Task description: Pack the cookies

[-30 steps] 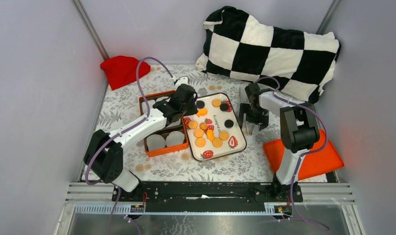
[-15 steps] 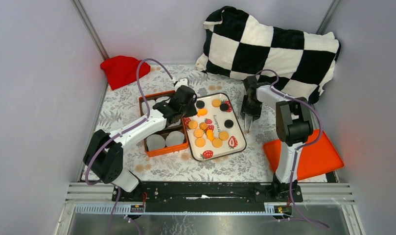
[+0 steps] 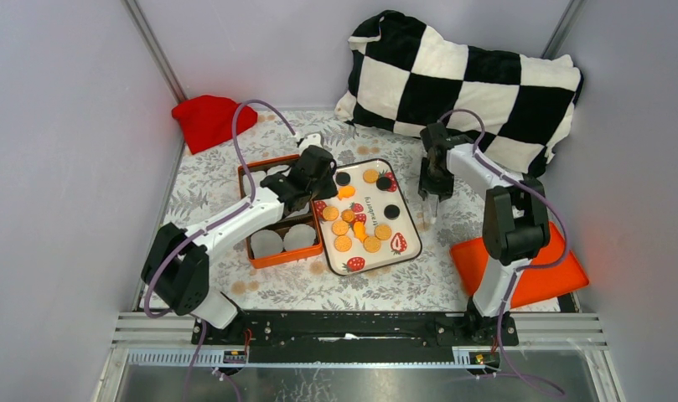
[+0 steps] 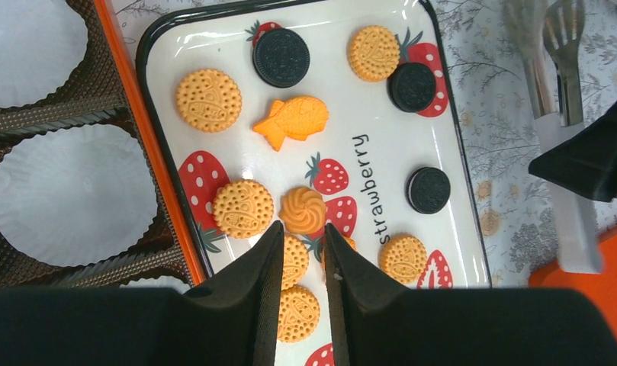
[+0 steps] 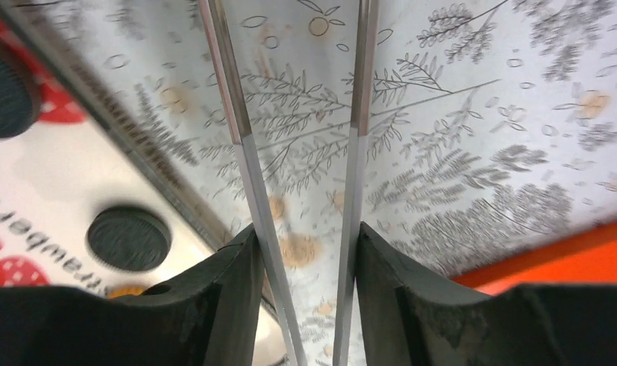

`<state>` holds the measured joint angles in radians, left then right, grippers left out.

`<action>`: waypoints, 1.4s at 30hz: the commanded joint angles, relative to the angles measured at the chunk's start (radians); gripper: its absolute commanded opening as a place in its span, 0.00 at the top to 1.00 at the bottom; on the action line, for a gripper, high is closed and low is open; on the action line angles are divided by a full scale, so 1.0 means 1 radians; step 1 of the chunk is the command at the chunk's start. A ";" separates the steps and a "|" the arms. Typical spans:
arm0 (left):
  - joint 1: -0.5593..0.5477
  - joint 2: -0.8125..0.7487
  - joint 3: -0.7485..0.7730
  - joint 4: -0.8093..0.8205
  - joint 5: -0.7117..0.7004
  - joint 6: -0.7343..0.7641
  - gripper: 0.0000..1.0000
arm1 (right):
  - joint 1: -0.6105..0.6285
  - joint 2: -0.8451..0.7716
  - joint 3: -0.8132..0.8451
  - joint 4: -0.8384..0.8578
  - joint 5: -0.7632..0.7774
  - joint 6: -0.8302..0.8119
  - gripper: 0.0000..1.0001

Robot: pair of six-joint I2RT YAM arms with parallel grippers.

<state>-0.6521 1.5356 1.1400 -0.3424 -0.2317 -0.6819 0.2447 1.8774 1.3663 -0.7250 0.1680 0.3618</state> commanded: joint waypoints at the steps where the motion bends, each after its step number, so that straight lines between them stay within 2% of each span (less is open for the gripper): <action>1: -0.004 -0.041 0.049 -0.001 0.036 0.009 0.69 | 0.071 -0.113 0.149 -0.159 0.053 -0.081 0.49; 4: 0.013 -0.046 0.077 0.000 0.104 0.017 0.69 | 0.111 -0.115 0.218 -0.240 0.066 -0.093 0.47; 7: 0.027 -0.065 0.101 -0.017 0.114 0.016 0.69 | 0.144 -0.148 0.233 -0.247 0.068 -0.091 0.45; 13: 0.049 -0.185 0.052 -0.064 0.038 0.015 0.67 | 0.245 -0.262 0.190 -0.200 0.108 -0.080 0.52; 21: 0.055 -0.315 -0.046 -0.087 -0.043 0.006 0.66 | 0.413 -0.324 0.109 -0.159 0.097 -0.079 0.53; 28: 0.055 -0.330 -0.078 -0.097 -0.045 -0.001 0.66 | 0.444 -0.257 0.025 -0.068 0.134 -0.081 0.53; 33: 0.056 -0.327 -0.076 -0.102 -0.058 0.002 0.66 | 0.444 -0.174 0.071 -0.034 0.198 -0.115 0.53; 42: 0.055 -0.329 -0.078 -0.112 -0.080 0.005 0.65 | 0.444 -0.089 0.139 -0.027 0.180 -0.150 0.50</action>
<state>-0.6010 1.2125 1.0672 -0.4278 -0.2798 -0.6811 0.6880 1.7748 1.4425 -0.7906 0.3199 0.2344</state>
